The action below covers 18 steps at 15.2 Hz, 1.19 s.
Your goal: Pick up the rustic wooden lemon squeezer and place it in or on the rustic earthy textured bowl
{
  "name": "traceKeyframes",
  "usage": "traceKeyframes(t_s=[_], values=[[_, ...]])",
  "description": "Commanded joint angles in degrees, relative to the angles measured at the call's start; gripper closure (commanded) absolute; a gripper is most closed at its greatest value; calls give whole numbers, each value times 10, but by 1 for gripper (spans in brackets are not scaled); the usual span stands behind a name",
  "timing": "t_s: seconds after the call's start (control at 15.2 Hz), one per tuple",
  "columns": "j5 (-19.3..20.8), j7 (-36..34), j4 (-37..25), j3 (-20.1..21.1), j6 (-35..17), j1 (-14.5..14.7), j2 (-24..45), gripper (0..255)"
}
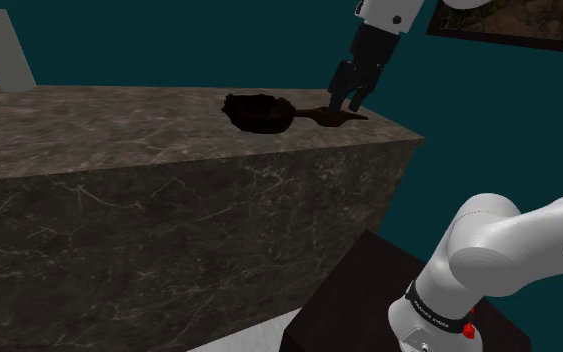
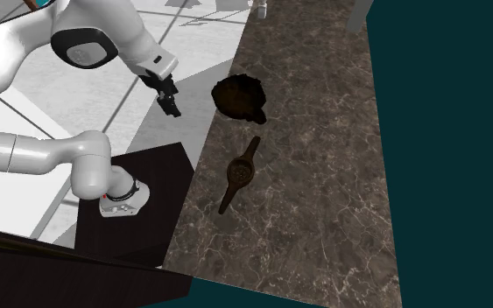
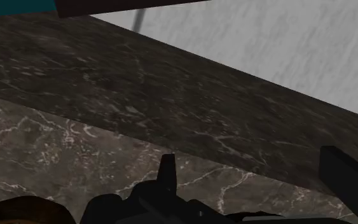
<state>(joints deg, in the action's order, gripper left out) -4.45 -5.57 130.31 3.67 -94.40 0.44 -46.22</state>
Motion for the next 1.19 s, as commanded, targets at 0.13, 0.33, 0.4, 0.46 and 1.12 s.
traceKeyframes(t_s=[0.13, 0.33, 0.4, 0.46, 1.12], values=[[13, 28, -14, -22, -5, -5, 30, 0], [29, 69, -39, -53, -11, -12, 78, 0], [34, 83, -49, -63, -13, -14, 95, 0], [39, 96, -60, -73, -14, -16, 113, 0], [56, 230, -208, -161, -14, -33, 310, 0]])
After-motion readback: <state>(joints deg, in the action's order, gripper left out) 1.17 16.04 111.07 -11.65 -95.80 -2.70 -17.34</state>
